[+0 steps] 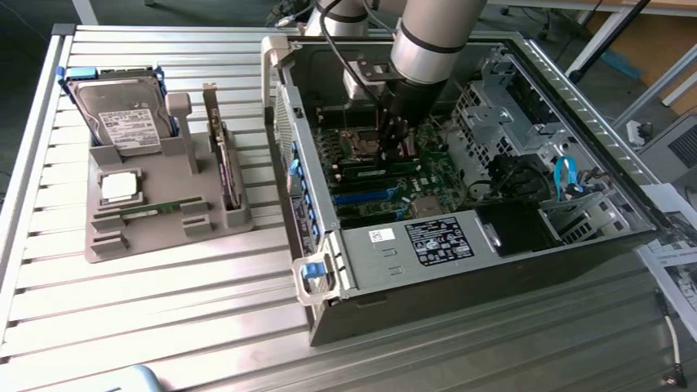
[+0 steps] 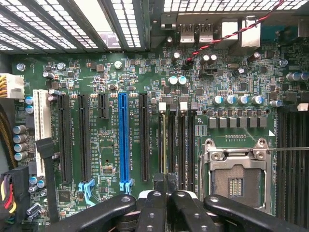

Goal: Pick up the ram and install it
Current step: 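Press down the ram until it locks into place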

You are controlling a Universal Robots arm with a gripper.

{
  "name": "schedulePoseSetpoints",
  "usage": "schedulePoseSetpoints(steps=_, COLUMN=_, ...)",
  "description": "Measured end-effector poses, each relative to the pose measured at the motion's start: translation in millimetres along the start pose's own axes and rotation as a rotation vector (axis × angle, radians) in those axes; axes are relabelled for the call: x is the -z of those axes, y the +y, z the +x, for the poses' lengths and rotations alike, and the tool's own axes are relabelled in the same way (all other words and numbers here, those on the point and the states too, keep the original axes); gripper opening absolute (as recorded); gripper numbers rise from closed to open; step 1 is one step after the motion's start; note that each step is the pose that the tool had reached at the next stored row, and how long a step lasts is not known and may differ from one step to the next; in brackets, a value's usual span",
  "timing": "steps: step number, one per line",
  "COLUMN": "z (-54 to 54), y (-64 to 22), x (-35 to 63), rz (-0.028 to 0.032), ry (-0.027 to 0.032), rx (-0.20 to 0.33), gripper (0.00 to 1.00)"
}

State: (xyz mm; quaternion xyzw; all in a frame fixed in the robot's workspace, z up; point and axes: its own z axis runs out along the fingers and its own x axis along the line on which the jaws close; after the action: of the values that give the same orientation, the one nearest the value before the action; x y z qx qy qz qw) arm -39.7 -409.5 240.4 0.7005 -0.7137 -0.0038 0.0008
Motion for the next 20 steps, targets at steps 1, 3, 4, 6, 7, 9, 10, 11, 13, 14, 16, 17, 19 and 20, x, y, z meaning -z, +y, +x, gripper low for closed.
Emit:
schedulePoseSetpoints(steps=1, z=0.0, y=1.3, x=0.1, rz=0.0000, ry=0.0001, rx=0.000, gripper=0.11)
schedulePoseSetpoints(steps=3, z=0.2, y=6.1, x=0.0, rz=0.0004, ry=-0.0001, rx=0.000, gripper=0.11)
schedulePoseSetpoints(steps=4, z=0.2, y=8.9, x=0.0, rz=0.0010, ry=-0.0002, rx=0.000, gripper=0.11)
schedulePoseSetpoints(steps=6, z=0.3, y=14.0, x=0.0, rz=0.0020, ry=-0.0003, rx=0.000, gripper=0.11)
schedulePoseSetpoints(steps=7, z=0.3, y=16.9, x=-0.1, rz=0.0028, ry=-0.0003, rx=0.000, gripper=0.11)
schedulePoseSetpoints(steps=9, z=0.4, y=22.1, x=-0.1, rz=0.0042, ry=-0.0004, rx=0.000, gripper=0.11)
schedulePoseSetpoints(steps=10, z=0.5, y=24.4, x=-0.2, rz=0.0049, ry=-0.0005, rx=0.000, gripper=0.11)
schedulePoseSetpoints(steps=11, z=0.5, y=27.4, x=-0.2, rz=0.0058, ry=-0.0004, rx=0.000, gripper=0.11)
schedulePoseSetpoints(steps=13, z=0.6, y=32.0, x=-0.2, rz=0.0072, ry=-0.0005, rx=0.000, gripper=0.11)
schedulePoseSetpoints(steps=14, z=0.6, y=34.6, x=-0.2, rz=0.0081, ry=-0.0004, rx=0.000, gripper=0.11)
schedulePoseSetpoints(steps=16, z=0.7, y=38.3, x=-0.2, rz=0.0092, ry=-0.0005, rx=0.000, gripper=0.11)
schedulePoseSetpoints(steps=17, z=0.7, y=39.3, x=-0.2, rz=0.0096, ry=-0.0004, rx=0.000, gripper=0.11)
schedulePoseSetpoints(steps=19, z=0.7, y=40.6, x=-0.3, rz=0.0099, ry=-0.0005, rx=0.000, gripper=0.11)
schedulePoseSetpoints(steps=20, z=0.8, y=41.2, x=-0.3, rz=0.0099, ry=-0.0005, rx=0.000, gripper=0.11)
